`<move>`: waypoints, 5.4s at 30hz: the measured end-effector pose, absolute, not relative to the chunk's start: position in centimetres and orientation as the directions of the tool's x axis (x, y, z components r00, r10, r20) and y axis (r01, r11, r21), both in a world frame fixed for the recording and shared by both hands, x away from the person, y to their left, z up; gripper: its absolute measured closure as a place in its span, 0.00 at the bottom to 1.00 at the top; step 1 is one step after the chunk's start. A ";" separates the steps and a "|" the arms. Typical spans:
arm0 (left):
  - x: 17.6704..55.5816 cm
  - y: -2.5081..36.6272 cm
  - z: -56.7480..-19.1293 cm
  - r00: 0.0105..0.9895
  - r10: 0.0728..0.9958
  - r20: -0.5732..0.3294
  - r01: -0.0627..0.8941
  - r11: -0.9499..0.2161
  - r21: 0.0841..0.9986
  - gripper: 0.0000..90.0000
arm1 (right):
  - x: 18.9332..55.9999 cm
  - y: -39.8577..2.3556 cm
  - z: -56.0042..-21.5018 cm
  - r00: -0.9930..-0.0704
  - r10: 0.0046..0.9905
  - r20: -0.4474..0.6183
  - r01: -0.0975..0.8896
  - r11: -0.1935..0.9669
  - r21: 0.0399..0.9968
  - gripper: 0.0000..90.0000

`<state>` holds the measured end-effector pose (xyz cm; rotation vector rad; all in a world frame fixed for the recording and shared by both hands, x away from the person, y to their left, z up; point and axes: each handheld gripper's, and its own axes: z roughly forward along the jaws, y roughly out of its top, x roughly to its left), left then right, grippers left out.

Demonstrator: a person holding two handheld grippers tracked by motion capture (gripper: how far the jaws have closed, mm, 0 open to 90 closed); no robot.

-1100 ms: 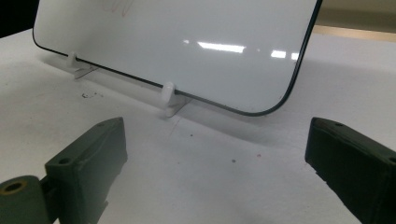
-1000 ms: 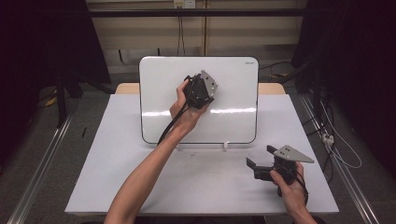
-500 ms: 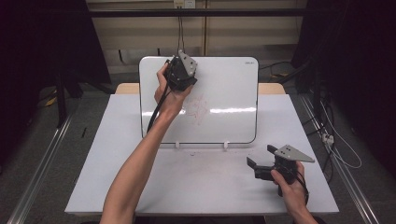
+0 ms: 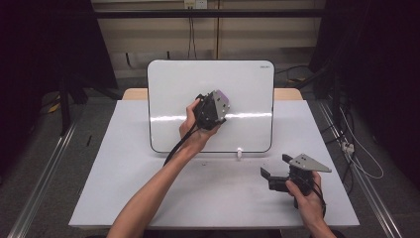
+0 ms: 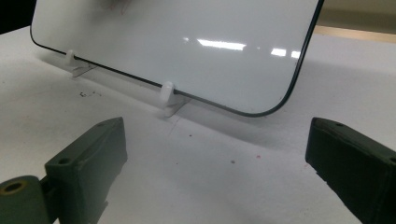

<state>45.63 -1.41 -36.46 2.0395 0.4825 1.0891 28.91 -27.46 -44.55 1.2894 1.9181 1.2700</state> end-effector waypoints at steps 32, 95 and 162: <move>43.1 -1.8 -39.2 0.563 0.657 0.502 0.011 -0.613 0.790 0.46 | 29.2 -27.2 -44.7 -0.435 0.896 0.093 0.440 0.122 0.890 0.04; 40.2 3.7 -42.4 0.558 0.657 0.507 0.022 -0.623 0.782 0.46 | 29.2 -27.0 -44.7 -0.443 0.892 0.087 0.439 0.132 0.889 0.04; 37.4 11.0 -37.6 0.695 0.716 -0.069 0.191 -0.092 0.977 0.46 | 31.6 -18.3 -43.6 -0.593 0.799 0.103 0.330 0.124 0.936 0.08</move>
